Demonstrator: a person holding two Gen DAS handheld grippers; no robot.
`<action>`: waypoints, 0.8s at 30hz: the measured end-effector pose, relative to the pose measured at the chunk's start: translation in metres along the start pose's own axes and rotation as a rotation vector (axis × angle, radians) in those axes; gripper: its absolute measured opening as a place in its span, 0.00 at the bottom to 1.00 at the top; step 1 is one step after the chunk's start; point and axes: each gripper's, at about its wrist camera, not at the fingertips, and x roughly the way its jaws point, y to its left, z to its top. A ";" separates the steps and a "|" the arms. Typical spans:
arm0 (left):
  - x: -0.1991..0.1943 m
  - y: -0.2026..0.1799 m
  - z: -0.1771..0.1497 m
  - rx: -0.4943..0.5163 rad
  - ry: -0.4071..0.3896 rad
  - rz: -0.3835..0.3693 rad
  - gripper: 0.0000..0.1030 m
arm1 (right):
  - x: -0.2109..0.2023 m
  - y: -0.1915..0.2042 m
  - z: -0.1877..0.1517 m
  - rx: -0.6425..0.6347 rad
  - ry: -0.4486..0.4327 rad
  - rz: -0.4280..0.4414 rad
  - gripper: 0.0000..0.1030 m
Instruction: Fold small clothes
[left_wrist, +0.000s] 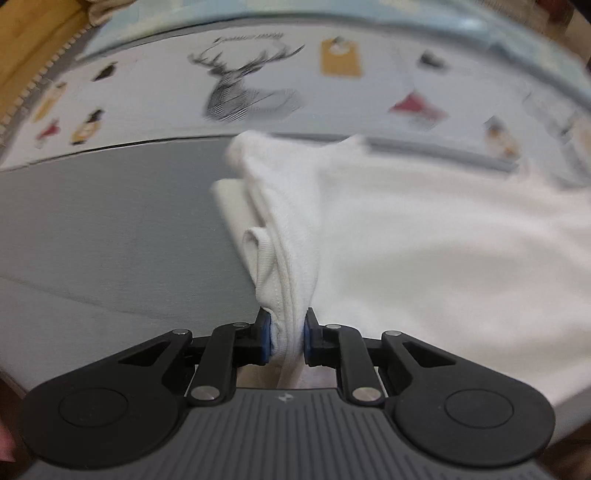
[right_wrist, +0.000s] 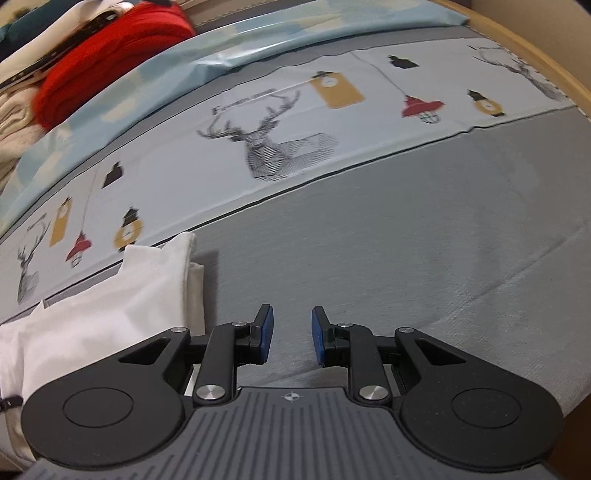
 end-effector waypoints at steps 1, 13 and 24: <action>-0.006 -0.003 0.003 -0.027 -0.009 -0.079 0.16 | -0.001 0.001 0.000 -0.007 -0.002 0.004 0.23; -0.042 -0.157 0.028 -0.008 -0.054 -0.628 0.16 | -0.017 -0.035 0.004 0.049 -0.029 0.005 0.23; -0.017 -0.286 0.032 0.028 -0.018 -0.721 0.27 | -0.028 -0.059 0.001 0.085 -0.043 0.003 0.23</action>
